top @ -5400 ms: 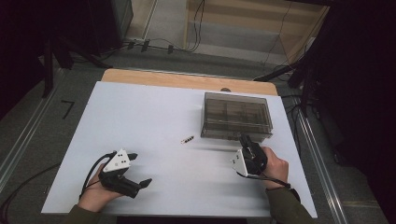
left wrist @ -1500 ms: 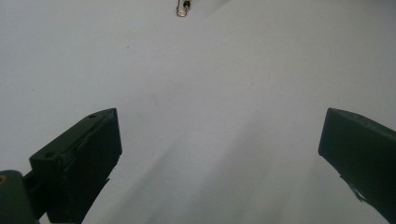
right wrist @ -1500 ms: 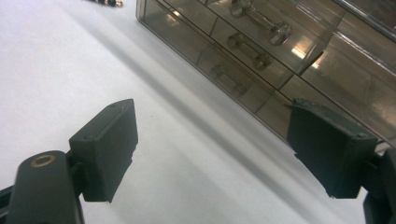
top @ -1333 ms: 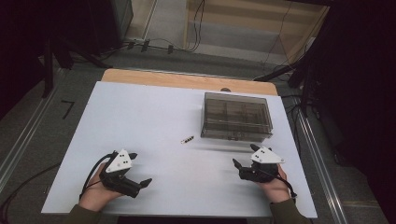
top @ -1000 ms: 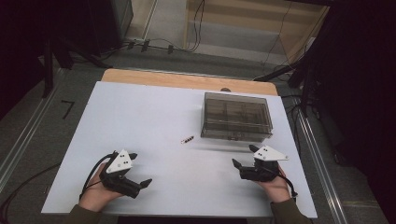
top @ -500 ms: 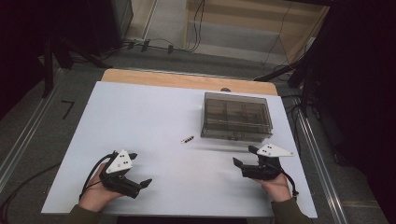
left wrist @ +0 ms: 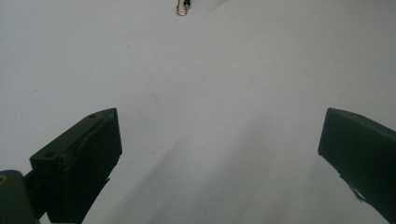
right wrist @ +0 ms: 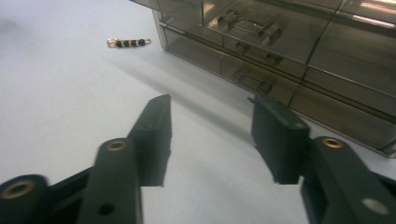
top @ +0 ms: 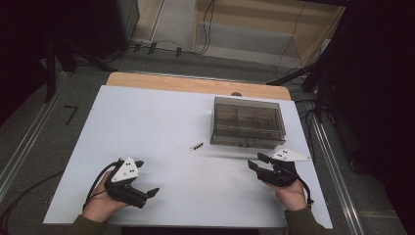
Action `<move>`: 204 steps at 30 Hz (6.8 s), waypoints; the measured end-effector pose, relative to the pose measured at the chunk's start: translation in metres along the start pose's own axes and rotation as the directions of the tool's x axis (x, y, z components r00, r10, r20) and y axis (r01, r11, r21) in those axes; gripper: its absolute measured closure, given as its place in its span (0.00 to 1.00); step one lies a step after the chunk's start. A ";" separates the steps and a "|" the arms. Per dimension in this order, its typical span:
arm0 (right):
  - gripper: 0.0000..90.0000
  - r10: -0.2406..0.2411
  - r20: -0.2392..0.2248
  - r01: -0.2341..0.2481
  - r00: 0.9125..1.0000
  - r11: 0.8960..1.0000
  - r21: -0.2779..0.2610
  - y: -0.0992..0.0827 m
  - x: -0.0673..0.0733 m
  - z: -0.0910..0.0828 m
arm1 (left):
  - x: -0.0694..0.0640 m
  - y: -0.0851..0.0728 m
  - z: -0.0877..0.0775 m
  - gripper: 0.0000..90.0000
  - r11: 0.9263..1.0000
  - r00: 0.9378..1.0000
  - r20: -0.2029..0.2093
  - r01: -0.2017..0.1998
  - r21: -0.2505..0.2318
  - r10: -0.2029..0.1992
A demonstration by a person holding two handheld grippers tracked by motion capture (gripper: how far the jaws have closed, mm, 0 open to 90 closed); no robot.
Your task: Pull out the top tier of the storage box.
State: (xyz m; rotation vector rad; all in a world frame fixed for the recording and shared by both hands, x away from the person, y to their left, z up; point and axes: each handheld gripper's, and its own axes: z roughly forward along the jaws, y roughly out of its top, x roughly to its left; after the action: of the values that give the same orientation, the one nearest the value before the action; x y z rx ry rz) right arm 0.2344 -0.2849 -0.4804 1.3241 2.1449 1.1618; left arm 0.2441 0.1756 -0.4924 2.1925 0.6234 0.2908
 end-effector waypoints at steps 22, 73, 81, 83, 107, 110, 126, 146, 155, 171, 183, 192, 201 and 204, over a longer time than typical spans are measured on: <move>0.97 -0.007 -0.011 0.007 1.000 1.000 0.030 0.012 -0.009 -0.006 | 0.000 0.000 0.000 0.00 1.000 1.000 -0.002 0.001 0.003 -0.001; 0.97 -0.024 0.011 0.023 1.000 0.998 0.058 0.078 -0.040 0.008 | 0.001 0.000 0.002 0.00 1.000 1.000 0.000 0.009 0.006 -0.009; 0.97 -0.020 0.025 0.018 0.999 0.997 0.070 0.076 -0.044 0.012 | 0.000 0.000 0.002 0.00 1.000 1.000 -0.001 0.009 0.007 -0.009; 0.97 -0.018 0.027 0.016 0.999 0.997 0.073 0.075 -0.044 0.012 | 0.000 0.000 0.002 0.00 1.000 1.000 0.000 0.008 0.007 -0.008; 0.98 -0.017 0.028 0.014 0.999 0.995 0.096 0.071 -0.046 0.017 | 0.000 -0.001 0.002 0.00 1.000 1.000 0.003 0.009 0.007 -0.009; 0.98 -0.019 0.023 0.016 1.000 0.995 0.098 0.070 -0.047 0.017 | 0.000 0.000 0.002 0.00 1.000 1.000 0.001 0.011 0.008 -0.011; 0.98 -0.040 0.022 0.037 0.999 0.992 0.119 0.068 -0.042 0.024 | 0.000 0.000 0.002 0.00 1.000 1.000 0.003 0.010 0.007 -0.010; 0.98 -0.047 0.008 0.046 0.999 0.990 0.135 0.065 -0.041 0.025 | -0.001 -0.001 0.002 0.00 1.000 1.000 0.001 0.011 0.011 -0.011; 0.98 -0.052 -0.002 0.052 0.999 0.989 0.136 0.063 -0.041 0.024 | -0.001 0.000 0.002 0.00 1.000 1.000 0.001 0.007 0.015 -0.007; 0.98 -0.061 -0.010 0.062 0.998 0.985 0.158 0.060 -0.036 0.024 | 0.000 -0.001 0.002 0.00 1.000 1.000 0.002 0.010 0.012 -0.010; 0.98 -0.061 -0.017 0.063 0.998 0.985 0.160 0.056 -0.031 0.021 | 0.000 0.000 0.001 0.00 1.000 1.000 0.002 0.010 0.010 -0.010; 0.98 -0.067 -0.026 0.070 0.997 0.984 0.165 0.053 -0.026 0.018 | 0.000 -0.001 0.001 0.00 1.000 1.000 0.000 0.009 0.009 -0.009; 0.98 -0.054 -0.021 0.056 0.998 0.990 0.130 0.055 -0.029 0.008 | 0.000 -0.001 0.001 0.00 1.000 1.000 0.000 0.009 0.010 -0.009; 0.98 -0.044 -0.010 0.045 0.999 0.993 0.114 0.055 -0.034 0.001 | 0.000 -0.001 0.001 0.00 1.000 1.000 0.000 0.009 0.010 -0.009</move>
State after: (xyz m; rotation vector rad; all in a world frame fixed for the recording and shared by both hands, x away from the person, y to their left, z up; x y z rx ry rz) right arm 0.2830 -0.3014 -0.4412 1.3132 2.2644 1.0428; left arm 0.2442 0.1757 -0.4933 2.1986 0.6350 0.2833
